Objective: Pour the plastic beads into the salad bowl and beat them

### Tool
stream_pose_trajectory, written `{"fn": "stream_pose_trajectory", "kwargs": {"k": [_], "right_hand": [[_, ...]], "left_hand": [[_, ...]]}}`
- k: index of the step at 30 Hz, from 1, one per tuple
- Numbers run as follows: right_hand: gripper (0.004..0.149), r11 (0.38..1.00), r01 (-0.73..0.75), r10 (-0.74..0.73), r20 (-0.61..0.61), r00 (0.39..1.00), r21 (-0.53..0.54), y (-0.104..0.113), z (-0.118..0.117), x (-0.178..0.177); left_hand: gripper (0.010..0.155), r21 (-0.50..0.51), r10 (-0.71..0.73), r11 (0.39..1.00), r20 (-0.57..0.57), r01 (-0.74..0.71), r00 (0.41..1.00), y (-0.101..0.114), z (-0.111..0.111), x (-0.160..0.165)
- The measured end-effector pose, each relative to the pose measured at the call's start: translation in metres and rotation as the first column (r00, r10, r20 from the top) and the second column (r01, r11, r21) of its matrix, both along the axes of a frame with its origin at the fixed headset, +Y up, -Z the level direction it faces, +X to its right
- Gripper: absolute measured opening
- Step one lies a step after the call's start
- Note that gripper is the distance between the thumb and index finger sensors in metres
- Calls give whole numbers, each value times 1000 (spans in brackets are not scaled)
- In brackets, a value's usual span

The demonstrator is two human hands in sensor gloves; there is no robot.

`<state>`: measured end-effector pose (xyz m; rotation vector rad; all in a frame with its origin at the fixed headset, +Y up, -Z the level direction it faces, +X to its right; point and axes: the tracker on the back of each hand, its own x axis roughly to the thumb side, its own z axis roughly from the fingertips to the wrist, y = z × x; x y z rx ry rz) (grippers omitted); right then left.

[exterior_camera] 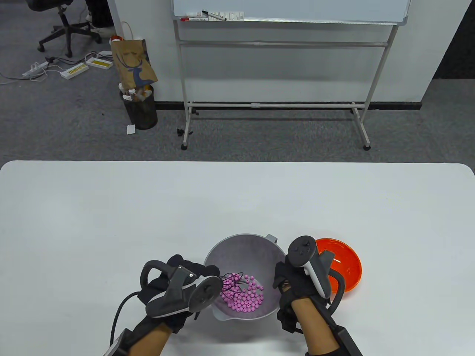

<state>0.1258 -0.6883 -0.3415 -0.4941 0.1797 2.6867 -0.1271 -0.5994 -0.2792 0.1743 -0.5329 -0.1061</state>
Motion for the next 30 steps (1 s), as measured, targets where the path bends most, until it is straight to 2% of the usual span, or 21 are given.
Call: {"fn": "stream_pose_trajectory", "kwargs": {"k": [5,7,9,10,12,15,17,19,24,30], "right_hand": [[48,1000,-2,2,3,1000,-1,0,0,0],[48,1000,-1,1,2,1000,-1,0,0,0],[48,1000,-2,2,2,1000,0,0,0,0],[48,1000,-3,3,1,1000,1,0,0,0],[48,1000,-2,2,1,1000,1,0,0,0],[48,1000,-1,1,1,1000,1,0,0,0],[48,1000,-1,1,1,1000,1,0,0,0],[48,1000,0,0,0,1000,1,-1,0,0],[48,1000,-5,5,1,1000,3,-1,0,0],[48,1000,-2,2,1,1000,3,-1,0,0]], "left_hand": [[42,-71,86,994,60,-82,994,-1,2,2],[43,-82,162,985,91,-155,983,-9,-3,2],[44,-97,247,966,76,-239,966,-21,-12,1],[45,-98,280,957,67,-273,958,-26,-14,1],[44,-22,294,956,23,-294,955,-28,-18,-6],[46,91,228,970,-28,-225,973,-32,-20,-10],[46,100,232,969,-35,-228,972,-31,-21,-13],[46,151,189,972,-60,-178,980,-27,-20,-14],[42,113,125,987,-75,-116,989,-18,-18,-16],[42,26,-6,1000,-60,8,998,-2,-4,-3]]}}
